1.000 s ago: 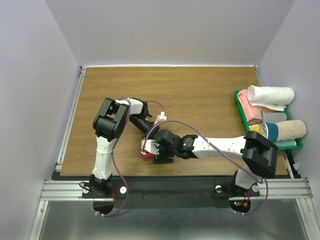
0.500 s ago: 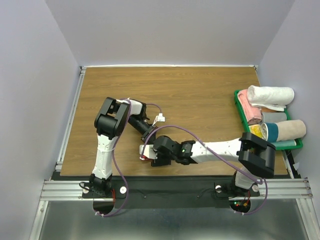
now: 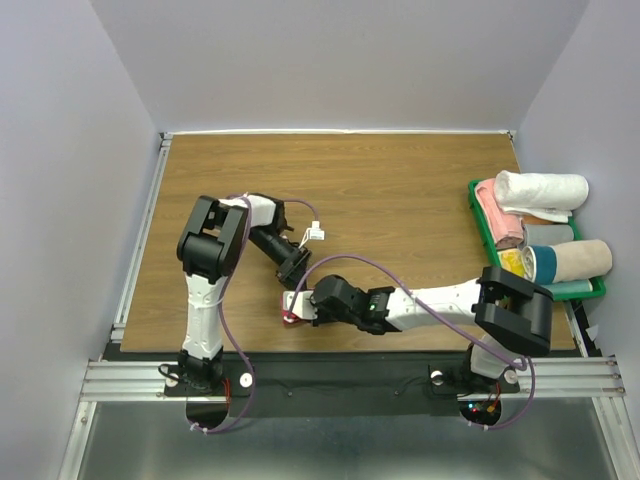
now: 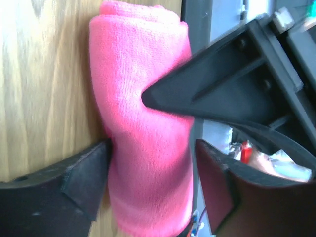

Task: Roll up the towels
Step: Place the rolled towel into the container

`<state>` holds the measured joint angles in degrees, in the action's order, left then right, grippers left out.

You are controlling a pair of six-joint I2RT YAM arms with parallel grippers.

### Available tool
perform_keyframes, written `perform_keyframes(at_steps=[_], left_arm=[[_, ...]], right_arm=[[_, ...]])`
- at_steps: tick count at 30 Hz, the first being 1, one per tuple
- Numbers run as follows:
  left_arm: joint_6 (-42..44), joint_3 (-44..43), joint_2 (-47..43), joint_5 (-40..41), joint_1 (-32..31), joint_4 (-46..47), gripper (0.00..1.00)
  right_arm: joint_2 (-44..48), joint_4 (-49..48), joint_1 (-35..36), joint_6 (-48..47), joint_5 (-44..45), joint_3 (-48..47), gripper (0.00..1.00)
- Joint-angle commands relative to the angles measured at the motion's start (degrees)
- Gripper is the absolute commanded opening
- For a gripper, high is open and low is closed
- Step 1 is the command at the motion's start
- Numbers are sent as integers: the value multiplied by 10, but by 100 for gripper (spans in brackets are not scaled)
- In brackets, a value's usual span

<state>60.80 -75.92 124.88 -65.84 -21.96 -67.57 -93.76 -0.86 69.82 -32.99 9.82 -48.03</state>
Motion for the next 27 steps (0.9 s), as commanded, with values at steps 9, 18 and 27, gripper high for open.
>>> perform_keyframes(at_steps=[9,18,27], left_arm=[[44,-21,-94,219,129,37,93],[-73,-21,-278,275,160,196,99],[-198,-48,-352,230,152,264,99]], right_arm=[[37,82,-2,16,-31,51,1],[69,210,-167,243,-131,-62,1],[113,302,-385,421,-205,-180,1]])
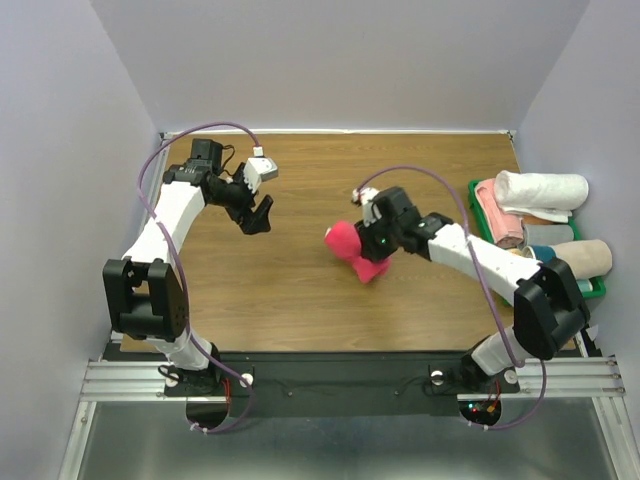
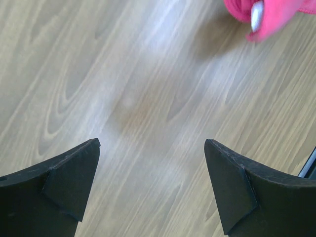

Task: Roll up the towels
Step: Place the rolled towel into the container

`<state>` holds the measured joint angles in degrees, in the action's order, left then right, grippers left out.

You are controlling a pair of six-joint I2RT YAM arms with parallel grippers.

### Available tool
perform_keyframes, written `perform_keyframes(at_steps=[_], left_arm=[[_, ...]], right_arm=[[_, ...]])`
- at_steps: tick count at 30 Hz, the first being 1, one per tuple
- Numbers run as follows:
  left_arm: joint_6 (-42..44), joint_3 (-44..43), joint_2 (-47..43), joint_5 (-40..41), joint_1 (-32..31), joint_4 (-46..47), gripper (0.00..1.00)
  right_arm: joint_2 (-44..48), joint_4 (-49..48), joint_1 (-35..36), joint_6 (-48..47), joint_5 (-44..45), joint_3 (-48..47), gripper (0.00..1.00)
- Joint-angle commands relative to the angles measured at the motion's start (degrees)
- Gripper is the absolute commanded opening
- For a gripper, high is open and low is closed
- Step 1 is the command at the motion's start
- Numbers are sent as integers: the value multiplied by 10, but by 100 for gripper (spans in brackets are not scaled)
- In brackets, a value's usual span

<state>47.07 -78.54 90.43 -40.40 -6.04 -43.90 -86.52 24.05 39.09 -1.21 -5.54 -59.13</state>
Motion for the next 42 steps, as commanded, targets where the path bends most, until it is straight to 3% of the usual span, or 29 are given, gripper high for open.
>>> perform_keyframes(at_steps=[1,3,7,11,18,24,31,42], left_arm=[[-72,-24,-12,-33,-11,27,99],[-80,-25,-17,-39,-18,28,99],[-103,-18,-32,-47,-45,45,99],[-123,-6,-39,-49,-62,61,99],[-138,-2,-37,-61,-74,73,99],[-134,6,-41,-68,-78,72,99],[-129,14,-42,-71,-80,66,99],[-131,26,-41,-73,-80,72,99]], right_arm=[[44,61,-100,133,-60,-81,0],[53,93,-140,168,-52,-108,1],[85,142,-239,255,71,-175,1],[109,175,-332,338,131,-221,1],[58,272,-503,407,192,-331,0],[7,303,-685,473,103,-316,1],[-32,305,-742,525,118,-296,1],[-42,249,-746,607,140,-243,1]])
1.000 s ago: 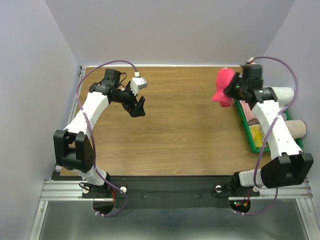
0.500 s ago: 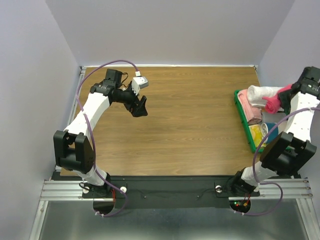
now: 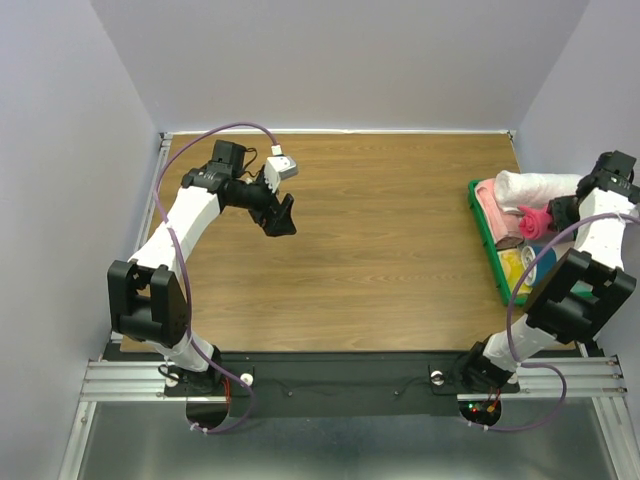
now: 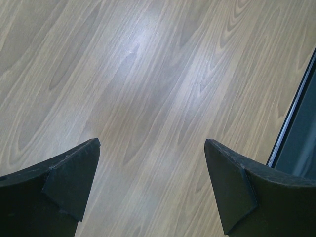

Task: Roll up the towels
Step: Place the rolled towel into the container

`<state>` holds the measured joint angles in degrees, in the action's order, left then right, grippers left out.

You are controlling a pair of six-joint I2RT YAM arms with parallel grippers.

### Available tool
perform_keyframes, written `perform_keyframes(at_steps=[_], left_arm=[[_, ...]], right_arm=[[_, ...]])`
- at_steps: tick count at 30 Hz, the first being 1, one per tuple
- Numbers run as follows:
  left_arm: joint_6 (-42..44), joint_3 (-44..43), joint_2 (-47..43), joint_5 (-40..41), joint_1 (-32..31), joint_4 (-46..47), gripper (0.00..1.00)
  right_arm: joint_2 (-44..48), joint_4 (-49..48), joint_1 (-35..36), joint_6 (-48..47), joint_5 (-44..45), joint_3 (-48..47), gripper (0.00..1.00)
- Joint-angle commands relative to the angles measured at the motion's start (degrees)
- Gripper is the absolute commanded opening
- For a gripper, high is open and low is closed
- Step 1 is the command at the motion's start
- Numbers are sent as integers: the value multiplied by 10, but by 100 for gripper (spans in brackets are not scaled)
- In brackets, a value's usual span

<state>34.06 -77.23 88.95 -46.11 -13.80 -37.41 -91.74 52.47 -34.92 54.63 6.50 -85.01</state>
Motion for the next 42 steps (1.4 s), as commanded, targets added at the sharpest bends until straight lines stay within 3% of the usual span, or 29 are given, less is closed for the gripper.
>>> perform_keyframes(at_steps=[1,8,17,20,21,24,27,31,34,42], left_arm=[[-1,14,-27,-17,-3,8,99],[1,25,-28,-13,-3,10,99],[1,28,-25,-7,-3,15,99],[1,28,-24,-7,-3,14,99],[0,29,-23,-7,-3,13,99],[2,31,-23,-4,-3,13,99],[2,35,-24,-5,-3,12,99],[-7,36,-25,-5,-3,21,99],[-11,31,-24,-7,-3,24,99],[-9,34,-29,-8,-3,26,99]], right_arm=[[5,-34,-6,51,21,17,1],[-3,-83,-6,56,82,56,1],[-37,-120,-6,58,95,60,2],[-45,-121,-6,59,95,58,14],[-52,-122,-7,58,90,59,31],[-49,-126,-6,48,75,63,46],[-35,-133,-6,44,71,68,53],[-28,-133,-6,29,57,55,73],[-20,-134,-6,19,51,49,80],[22,-134,-6,1,32,32,86]])
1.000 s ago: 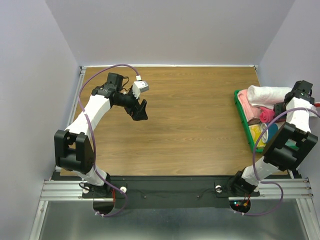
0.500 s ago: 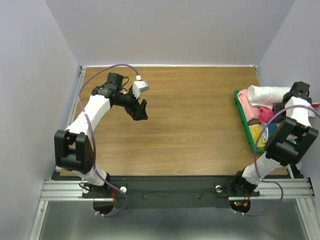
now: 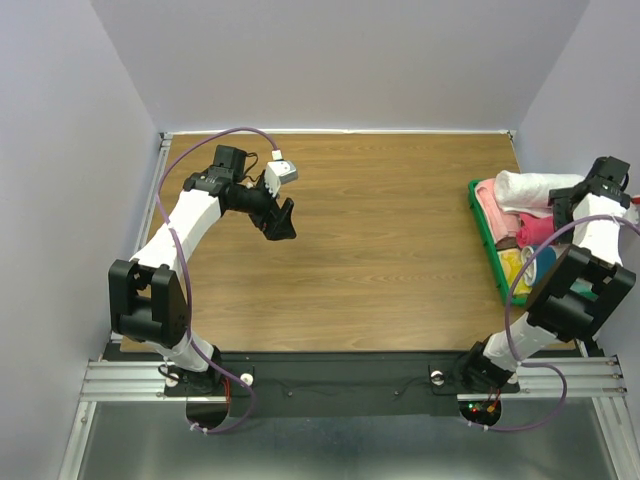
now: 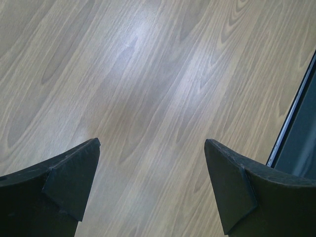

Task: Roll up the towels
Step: Place the rolled towel into the container

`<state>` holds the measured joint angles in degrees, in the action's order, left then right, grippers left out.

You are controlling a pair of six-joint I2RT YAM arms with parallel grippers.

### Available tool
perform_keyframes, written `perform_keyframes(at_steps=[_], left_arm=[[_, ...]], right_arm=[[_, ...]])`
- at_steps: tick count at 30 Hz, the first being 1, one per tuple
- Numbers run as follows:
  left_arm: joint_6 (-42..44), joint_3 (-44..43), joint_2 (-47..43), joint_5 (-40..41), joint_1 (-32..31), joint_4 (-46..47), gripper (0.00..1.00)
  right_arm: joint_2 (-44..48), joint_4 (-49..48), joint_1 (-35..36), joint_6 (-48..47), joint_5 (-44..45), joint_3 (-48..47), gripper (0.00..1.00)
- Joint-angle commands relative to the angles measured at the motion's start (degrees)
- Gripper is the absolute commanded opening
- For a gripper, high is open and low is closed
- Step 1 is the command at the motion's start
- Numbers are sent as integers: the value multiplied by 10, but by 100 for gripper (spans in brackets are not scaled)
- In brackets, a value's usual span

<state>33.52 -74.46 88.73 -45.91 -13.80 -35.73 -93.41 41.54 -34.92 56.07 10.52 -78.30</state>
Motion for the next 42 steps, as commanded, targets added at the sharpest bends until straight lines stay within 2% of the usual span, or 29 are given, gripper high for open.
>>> perform_keyframes(at_steps=[1,5,8,11,15,19,23,28,31,33,35,39,42], left_arm=[[-5,7,-29,-11,-3,10,99],[-7,10,-32,-12,-3,14,99],[-11,10,-37,-16,-3,17,99],[-21,5,-40,-13,-3,21,99],[-46,2,-45,-14,-2,36,99],[-80,-4,-45,-13,4,50,99],[-122,-17,-46,2,21,61,99],[-144,-20,-66,38,52,69,99],[-156,4,-87,70,73,94,99],[-148,37,-105,103,79,105,99],[-130,85,-121,140,80,115,99],[-94,176,-148,210,79,150,99],[-68,223,-157,250,79,166,99]], right_arm=[[41,-25,-6,-18,-14,-41,86],[53,-25,-6,-22,-53,-52,91],[69,-25,-4,-25,-97,-56,100],[87,-28,9,-48,-153,-68,100],[116,-53,58,-91,-185,-73,100],[122,-87,134,-139,-198,-80,100],[107,-105,255,-198,-186,-83,100],[63,-112,385,-351,-176,-66,100],[43,-113,497,-445,-148,-27,100],[35,-116,533,-501,-136,-3,100],[31,-122,559,-543,-168,39,100],[26,-137,583,-579,-235,104,100],[25,-140,601,-598,-237,143,100]])
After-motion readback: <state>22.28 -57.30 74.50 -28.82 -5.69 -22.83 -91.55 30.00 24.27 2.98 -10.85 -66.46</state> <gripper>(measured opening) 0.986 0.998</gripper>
